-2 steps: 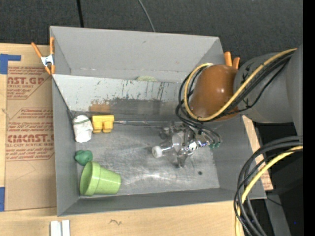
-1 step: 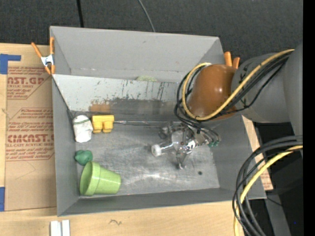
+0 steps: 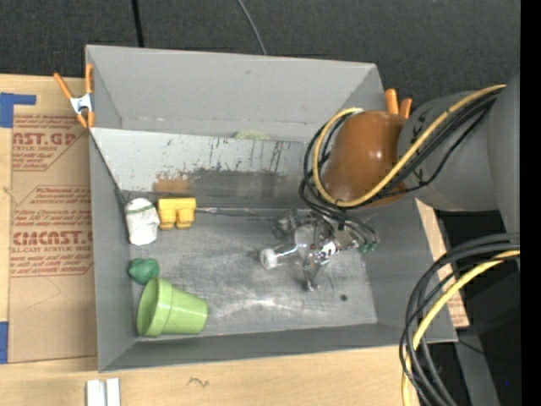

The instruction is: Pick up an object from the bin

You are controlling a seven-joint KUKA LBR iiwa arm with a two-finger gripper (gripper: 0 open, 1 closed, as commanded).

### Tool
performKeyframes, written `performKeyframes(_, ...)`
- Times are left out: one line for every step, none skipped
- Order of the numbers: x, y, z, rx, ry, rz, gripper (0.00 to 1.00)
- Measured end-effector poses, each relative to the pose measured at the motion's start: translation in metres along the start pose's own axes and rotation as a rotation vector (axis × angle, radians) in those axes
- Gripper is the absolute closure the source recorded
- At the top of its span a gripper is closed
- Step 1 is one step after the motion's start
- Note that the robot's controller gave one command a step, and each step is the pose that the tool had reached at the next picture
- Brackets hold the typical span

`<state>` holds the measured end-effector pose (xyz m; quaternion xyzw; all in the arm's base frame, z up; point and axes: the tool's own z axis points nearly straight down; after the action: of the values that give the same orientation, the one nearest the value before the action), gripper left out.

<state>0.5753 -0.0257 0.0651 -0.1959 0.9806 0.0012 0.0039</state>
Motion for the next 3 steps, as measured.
performKeyframes(0.0,0.0,-0.001,0.0,0.0,-0.002,1.0)
performKeyframes(0.0,0.0,-0.005,0.001,0.002,-0.001,1.0)
performKeyframes(-0.001,0.001,-0.014,0.001,0.0,0.0,1.0)
